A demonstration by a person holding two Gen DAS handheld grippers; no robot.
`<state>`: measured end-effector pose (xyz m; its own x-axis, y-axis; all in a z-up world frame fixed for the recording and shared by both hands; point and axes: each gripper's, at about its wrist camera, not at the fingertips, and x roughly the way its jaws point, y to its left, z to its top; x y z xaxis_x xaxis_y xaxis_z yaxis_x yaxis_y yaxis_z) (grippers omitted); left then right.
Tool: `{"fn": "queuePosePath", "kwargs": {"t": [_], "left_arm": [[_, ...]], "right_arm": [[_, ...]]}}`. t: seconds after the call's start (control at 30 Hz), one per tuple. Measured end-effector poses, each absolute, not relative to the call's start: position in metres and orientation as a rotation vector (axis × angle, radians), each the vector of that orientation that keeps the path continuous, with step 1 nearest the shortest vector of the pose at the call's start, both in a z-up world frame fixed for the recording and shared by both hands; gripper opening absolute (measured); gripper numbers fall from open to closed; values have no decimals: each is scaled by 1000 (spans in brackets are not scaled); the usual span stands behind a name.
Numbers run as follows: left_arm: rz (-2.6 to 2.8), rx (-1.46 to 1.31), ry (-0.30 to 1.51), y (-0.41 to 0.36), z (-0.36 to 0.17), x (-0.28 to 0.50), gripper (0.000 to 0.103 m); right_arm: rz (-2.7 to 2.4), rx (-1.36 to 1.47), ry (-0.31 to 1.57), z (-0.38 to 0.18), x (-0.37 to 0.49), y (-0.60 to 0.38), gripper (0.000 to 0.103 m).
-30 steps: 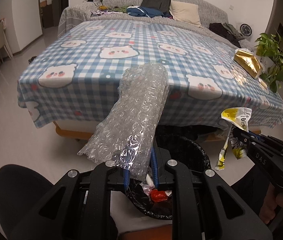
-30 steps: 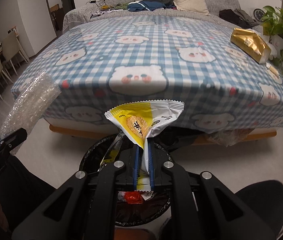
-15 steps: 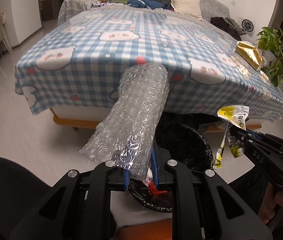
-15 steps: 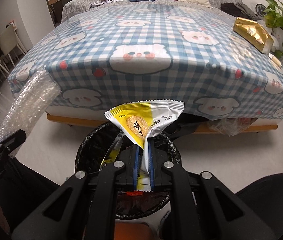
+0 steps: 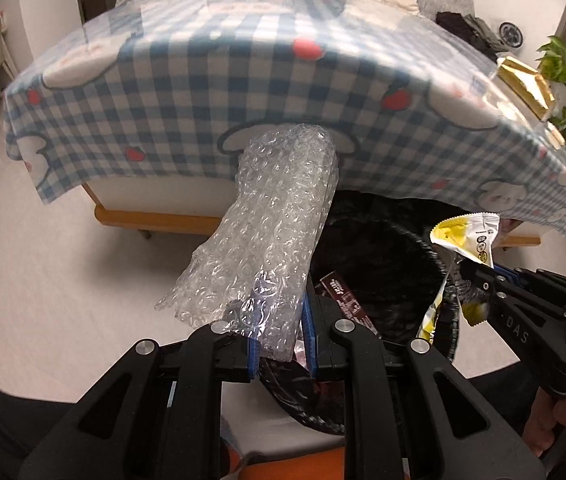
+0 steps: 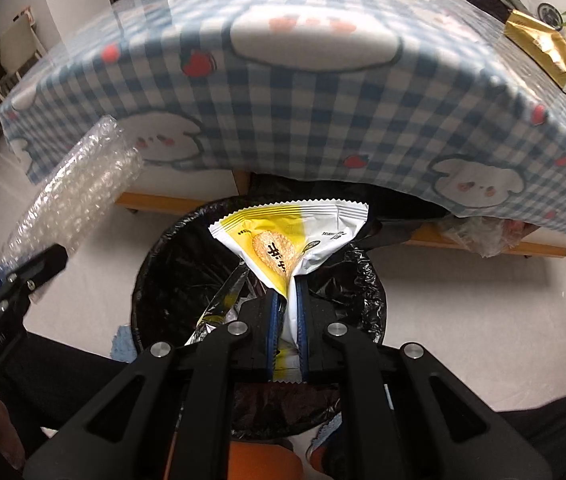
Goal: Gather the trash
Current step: 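Open the right tool to drop the yellow packet while the left drops the bubble wrap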
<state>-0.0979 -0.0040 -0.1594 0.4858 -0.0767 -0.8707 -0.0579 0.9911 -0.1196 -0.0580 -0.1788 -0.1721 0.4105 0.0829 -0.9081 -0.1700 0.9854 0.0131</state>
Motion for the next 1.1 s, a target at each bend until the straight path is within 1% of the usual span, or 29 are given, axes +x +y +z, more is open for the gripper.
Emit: {"fn": "queuePosePath", "kwargs": {"t": [0.2, 0.27, 0.33, 0.37, 0.4, 0.43, 0.47, 0.5, 0.53, 0.57, 0.63, 0.77, 0.83, 1.1], "left_arm": [[-5, -152, 1095, 1, -181, -87, 16], [-2, -152, 1104, 0, -185, -86, 16], [-2, -153, 1106, -1, -185, -86, 16], [-1, -153, 1106, -2, -185, -86, 16], [0, -154, 1105, -2, -186, -85, 16], [3, -154, 1105, -1, -186, -84, 16], [5, -154, 1107, 0, -187, -82, 16], [5, -155, 1109, 0, -188, -81, 16], [7, -155, 1108, 0, -188, -79, 16], [9, -156, 1108, -1, -189, -78, 16], [6, -153, 1105, -5, -188, -75, 16], [-15, -136, 1108, -20, -189, -72, 16], [-24, -135, 1118, -26, -191, -69, 16], [-94, -109, 1129, -62, -192, -63, 16]], "right_arm": [[160, -83, 1172, -192, -50, -172, 8], [165, -80, 1171, -194, -50, -170, 11], [171, -88, 1163, -195, -49, -167, 26], [171, -92, 1155, -194, -49, -165, 28], [172, -91, 1146, -193, -50, -166, 35], [171, -90, 1140, -193, -50, -166, 45], [169, -92, 1134, -192, -50, -168, 50], [169, -95, 1128, -191, -49, -168, 58], [170, -96, 1121, -189, -48, -169, 64], [167, -98, 1109, -187, -47, -171, 67], [157, -102, 1091, -185, -46, -177, 82], [108, -71, 1054, -180, -44, -201, 89], [80, -47, 1035, -176, -44, -213, 94], [16, 5, 984, -167, -49, -253, 95]]}}
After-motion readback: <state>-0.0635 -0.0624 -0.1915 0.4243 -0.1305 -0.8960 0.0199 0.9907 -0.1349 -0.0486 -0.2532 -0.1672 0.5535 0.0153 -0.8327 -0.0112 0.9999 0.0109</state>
